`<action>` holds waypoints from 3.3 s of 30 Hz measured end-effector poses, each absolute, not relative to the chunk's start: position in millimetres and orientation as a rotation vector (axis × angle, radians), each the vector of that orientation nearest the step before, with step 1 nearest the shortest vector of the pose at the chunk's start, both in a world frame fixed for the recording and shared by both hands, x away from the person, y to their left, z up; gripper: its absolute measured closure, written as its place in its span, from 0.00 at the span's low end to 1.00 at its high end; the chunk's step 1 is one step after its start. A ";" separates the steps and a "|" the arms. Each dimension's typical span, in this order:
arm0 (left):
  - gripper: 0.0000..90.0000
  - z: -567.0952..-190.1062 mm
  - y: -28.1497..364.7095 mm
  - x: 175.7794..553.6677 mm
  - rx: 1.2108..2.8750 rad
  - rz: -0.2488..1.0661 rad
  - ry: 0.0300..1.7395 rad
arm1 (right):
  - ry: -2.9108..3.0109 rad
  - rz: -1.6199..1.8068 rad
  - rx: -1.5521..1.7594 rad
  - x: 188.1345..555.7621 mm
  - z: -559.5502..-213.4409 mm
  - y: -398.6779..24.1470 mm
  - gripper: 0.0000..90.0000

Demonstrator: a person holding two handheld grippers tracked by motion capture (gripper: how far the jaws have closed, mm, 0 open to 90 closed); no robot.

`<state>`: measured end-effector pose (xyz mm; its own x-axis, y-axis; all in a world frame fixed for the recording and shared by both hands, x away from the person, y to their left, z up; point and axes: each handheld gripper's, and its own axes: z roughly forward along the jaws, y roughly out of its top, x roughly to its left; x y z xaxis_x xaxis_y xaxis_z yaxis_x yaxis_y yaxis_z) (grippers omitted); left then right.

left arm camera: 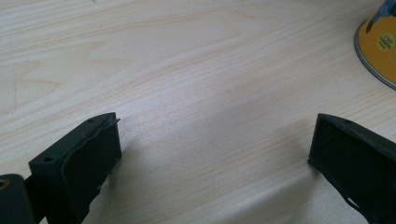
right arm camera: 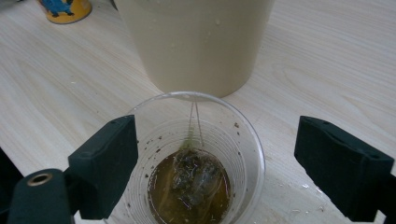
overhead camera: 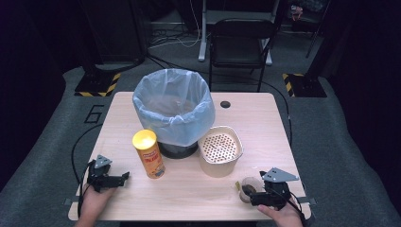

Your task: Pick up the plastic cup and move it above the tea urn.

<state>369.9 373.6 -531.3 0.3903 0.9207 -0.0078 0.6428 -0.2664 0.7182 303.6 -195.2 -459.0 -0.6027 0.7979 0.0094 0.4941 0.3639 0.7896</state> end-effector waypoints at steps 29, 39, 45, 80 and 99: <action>0.02 -531.4 373.6 370.0 2.009 0.558 1.334 | 2.317 1.114 1.091 292.4 -477.4 -185.6 0.15; 0.02 -531.3 373.8 370.5 2.011 0.559 1.329 | 2.312 1.100 1.081 293.0 -485.9 -182.1 0.28; 0.02 -531.3 373.8 370.5 2.011 0.559 1.329 | 2.309 1.119 1.083 295.2 -485.6 -183.4 0.31; 0.02 -531.2 373.7 370.4 2.013 0.554 1.330 | 2.365 1.129 1.056 306.6 -477.7 -192.4 0.37; 0.02 -531.1 373.8 370.7 2.015 0.553 1.328 | 2.317 1.076 0.920 355.5 -435.6 -211.9 0.41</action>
